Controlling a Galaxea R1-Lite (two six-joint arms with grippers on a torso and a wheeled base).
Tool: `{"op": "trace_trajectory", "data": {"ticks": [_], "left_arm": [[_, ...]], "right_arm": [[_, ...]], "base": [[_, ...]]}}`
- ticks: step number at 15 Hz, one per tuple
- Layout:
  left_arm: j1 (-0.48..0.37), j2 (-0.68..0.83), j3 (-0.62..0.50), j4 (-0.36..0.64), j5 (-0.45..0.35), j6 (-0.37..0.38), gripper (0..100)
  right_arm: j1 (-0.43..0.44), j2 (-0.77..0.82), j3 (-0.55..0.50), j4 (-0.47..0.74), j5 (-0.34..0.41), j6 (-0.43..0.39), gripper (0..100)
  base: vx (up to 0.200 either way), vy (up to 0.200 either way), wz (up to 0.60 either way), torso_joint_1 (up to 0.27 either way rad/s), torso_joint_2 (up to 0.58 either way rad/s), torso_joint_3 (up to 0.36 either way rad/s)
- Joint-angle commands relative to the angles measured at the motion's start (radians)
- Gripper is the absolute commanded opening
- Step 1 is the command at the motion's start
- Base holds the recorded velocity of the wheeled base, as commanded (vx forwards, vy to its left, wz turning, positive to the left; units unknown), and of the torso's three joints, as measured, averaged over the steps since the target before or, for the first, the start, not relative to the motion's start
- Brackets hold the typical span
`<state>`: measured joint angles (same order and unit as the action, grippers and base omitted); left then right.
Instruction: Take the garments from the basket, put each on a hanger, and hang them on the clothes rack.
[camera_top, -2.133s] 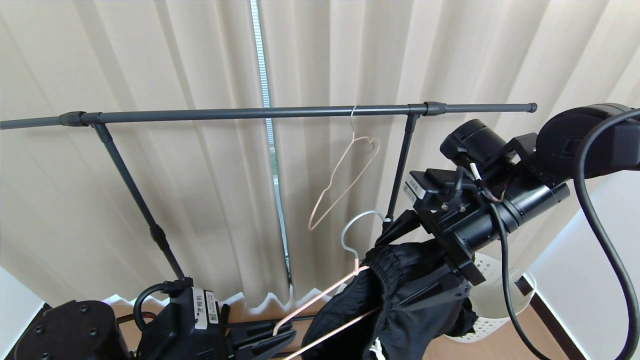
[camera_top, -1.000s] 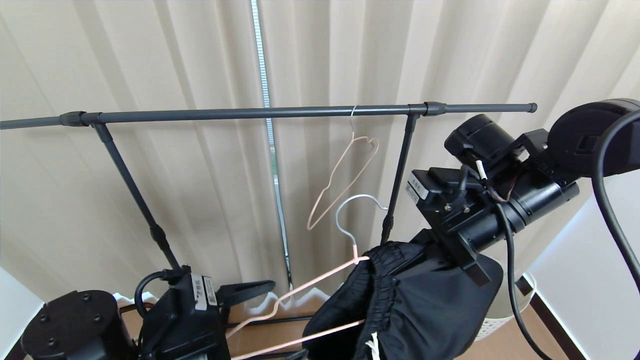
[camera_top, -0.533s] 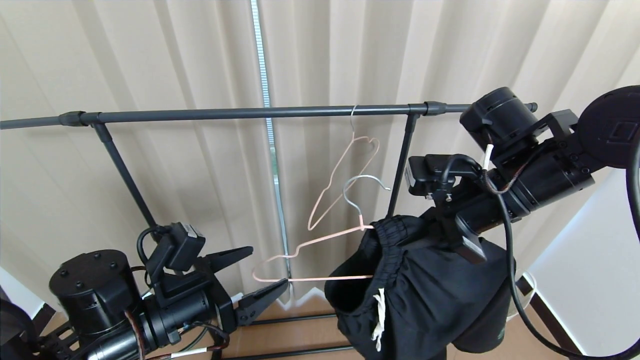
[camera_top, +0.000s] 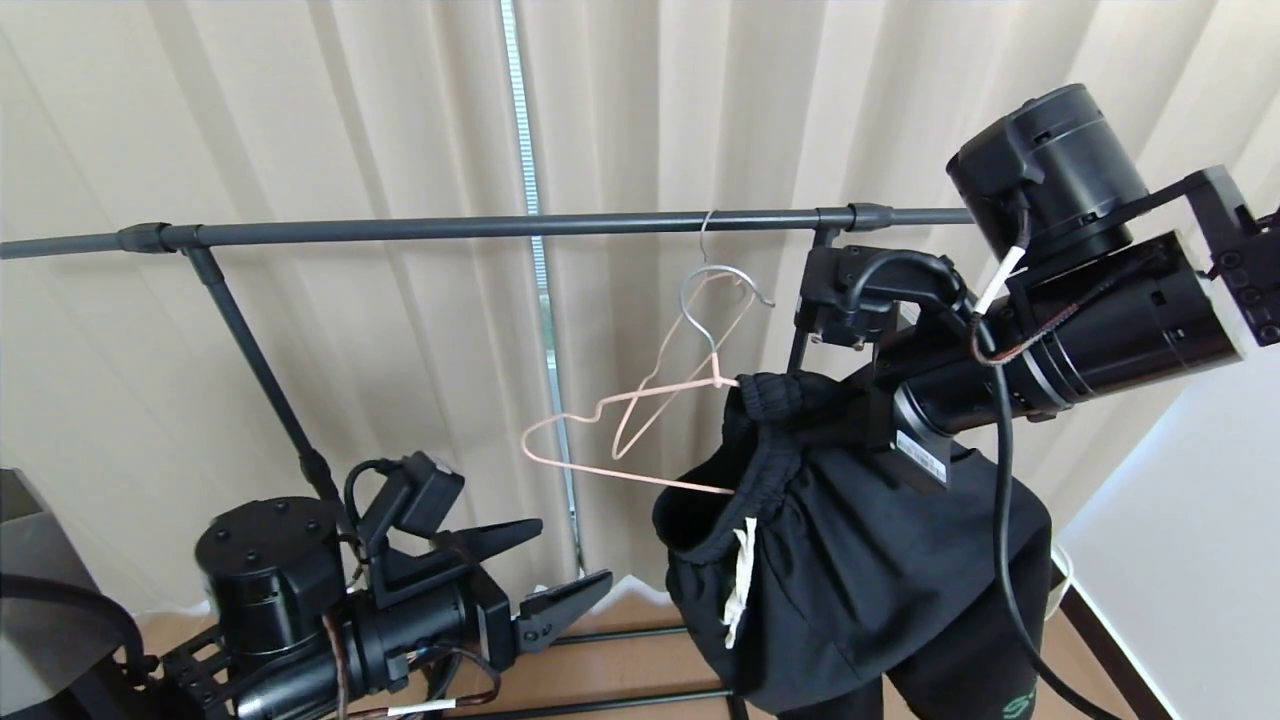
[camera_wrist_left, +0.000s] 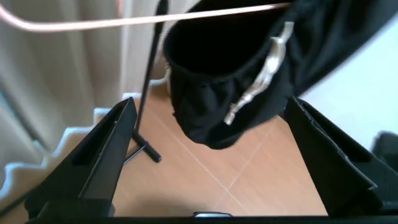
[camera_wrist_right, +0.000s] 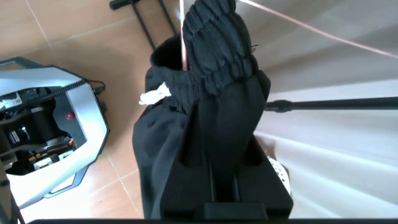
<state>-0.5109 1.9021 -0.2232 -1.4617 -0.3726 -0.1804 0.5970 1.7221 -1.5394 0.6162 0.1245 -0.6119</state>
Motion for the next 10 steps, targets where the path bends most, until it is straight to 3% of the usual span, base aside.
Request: {"op": "trace_trajectory", "data": {"ticks": [1, 3, 6, 10], "left_arm": [[-0.071, 0.057, -0.071, 0.055, 0.103, -0.036, 100], [-0.112, 0.075, -0.102, 0.067, 0.175, -0.071, 100], [-0.163, 0.107, -0.14, 0.069, 0.27, -0.123, 100], [-0.176, 0.184, -0.173, 0.067, 0.334, -0.123, 100]], "right_arm": [[0.024, -0.049, 0.012, 0.0, -0.005, 0.012, 0], [0.041, -0.058, 0.027, -0.003, -0.043, 0.043, 0], [0.119, -0.073, 0.059, -0.003, -0.069, 0.193, 0], [0.129, -0.092, 0.07, -0.006, -0.077, 0.241, 0]], "base": [[0.0, 0.0, 0.0, 0.0, 0.0, 0.0], [0.0, 0.0, 0.0, 0.0, 0.0, 0.0], [0.0, 0.0, 0.0, 0.0, 0.0, 0.0], [0.0, 0.0, 0.0, 0.0, 0.0, 0.0]]}}
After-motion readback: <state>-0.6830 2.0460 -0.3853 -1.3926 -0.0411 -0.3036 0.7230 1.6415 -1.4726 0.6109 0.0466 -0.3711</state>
